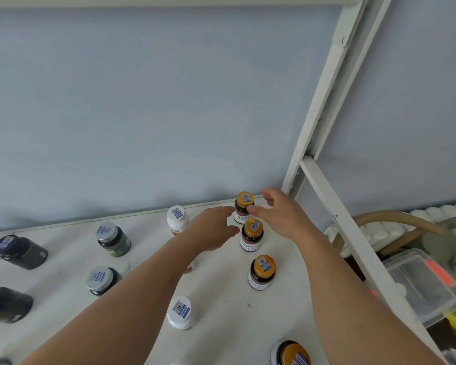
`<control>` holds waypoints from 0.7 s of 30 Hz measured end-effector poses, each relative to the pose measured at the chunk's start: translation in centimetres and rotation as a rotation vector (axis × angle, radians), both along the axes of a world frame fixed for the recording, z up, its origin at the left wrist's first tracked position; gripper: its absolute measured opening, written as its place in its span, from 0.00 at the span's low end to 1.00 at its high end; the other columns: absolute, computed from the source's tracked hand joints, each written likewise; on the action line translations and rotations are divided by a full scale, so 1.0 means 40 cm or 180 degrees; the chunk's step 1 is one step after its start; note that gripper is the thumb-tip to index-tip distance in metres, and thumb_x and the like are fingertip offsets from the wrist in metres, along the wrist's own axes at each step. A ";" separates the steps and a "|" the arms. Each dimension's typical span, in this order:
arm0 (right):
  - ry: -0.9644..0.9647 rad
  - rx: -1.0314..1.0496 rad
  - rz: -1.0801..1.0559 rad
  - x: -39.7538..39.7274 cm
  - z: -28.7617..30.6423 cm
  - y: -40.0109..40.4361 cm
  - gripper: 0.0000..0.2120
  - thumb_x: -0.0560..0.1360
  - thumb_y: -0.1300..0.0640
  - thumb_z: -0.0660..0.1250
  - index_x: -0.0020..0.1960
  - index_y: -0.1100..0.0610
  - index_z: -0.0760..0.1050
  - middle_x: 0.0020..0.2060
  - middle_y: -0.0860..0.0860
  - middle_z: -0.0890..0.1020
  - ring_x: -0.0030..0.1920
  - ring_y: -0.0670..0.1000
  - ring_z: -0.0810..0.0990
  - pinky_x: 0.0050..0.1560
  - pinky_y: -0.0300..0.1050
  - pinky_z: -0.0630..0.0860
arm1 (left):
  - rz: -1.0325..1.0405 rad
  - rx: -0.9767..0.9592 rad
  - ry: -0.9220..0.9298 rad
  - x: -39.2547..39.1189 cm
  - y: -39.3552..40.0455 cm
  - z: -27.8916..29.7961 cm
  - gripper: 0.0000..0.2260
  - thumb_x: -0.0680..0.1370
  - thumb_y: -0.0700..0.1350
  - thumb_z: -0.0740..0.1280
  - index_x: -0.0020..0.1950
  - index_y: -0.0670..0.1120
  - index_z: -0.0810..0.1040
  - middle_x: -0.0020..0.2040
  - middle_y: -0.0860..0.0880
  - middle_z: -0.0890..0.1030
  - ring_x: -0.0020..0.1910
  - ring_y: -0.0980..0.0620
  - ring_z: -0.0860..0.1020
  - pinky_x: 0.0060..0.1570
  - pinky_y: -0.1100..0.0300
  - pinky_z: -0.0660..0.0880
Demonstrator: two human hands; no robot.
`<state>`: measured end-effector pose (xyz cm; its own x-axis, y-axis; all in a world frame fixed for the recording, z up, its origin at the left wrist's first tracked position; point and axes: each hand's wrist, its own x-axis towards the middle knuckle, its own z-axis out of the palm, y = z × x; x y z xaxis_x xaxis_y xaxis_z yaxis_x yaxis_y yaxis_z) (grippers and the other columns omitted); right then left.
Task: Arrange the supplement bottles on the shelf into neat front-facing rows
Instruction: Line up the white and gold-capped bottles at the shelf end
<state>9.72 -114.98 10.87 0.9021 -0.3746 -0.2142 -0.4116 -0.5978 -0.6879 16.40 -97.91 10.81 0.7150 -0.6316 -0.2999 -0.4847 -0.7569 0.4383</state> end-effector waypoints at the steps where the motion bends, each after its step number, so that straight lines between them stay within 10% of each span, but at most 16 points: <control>1: 0.0036 -0.0010 0.0061 0.018 0.002 -0.003 0.33 0.74 0.40 0.68 0.74 0.51 0.63 0.71 0.49 0.70 0.69 0.51 0.70 0.64 0.48 0.69 | 0.0042 -0.0014 -0.0005 0.007 0.000 0.000 0.26 0.80 0.52 0.64 0.76 0.49 0.61 0.73 0.49 0.69 0.70 0.49 0.69 0.68 0.54 0.67; 21: 0.0273 0.0029 0.0532 0.135 -0.025 -0.024 0.19 0.71 0.51 0.74 0.59 0.49 0.74 0.51 0.49 0.80 0.50 0.51 0.78 0.51 0.44 0.74 | 0.0170 0.0024 0.0113 0.072 -0.032 -0.026 0.28 0.79 0.53 0.65 0.76 0.47 0.62 0.73 0.49 0.69 0.70 0.49 0.68 0.68 0.55 0.66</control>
<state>15.11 -115.93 9.86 0.9299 -0.2186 -0.2956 -0.3643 -0.6567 -0.6603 19.28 -99.19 9.78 0.7365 -0.5904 -0.3303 -0.4279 -0.7847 0.4486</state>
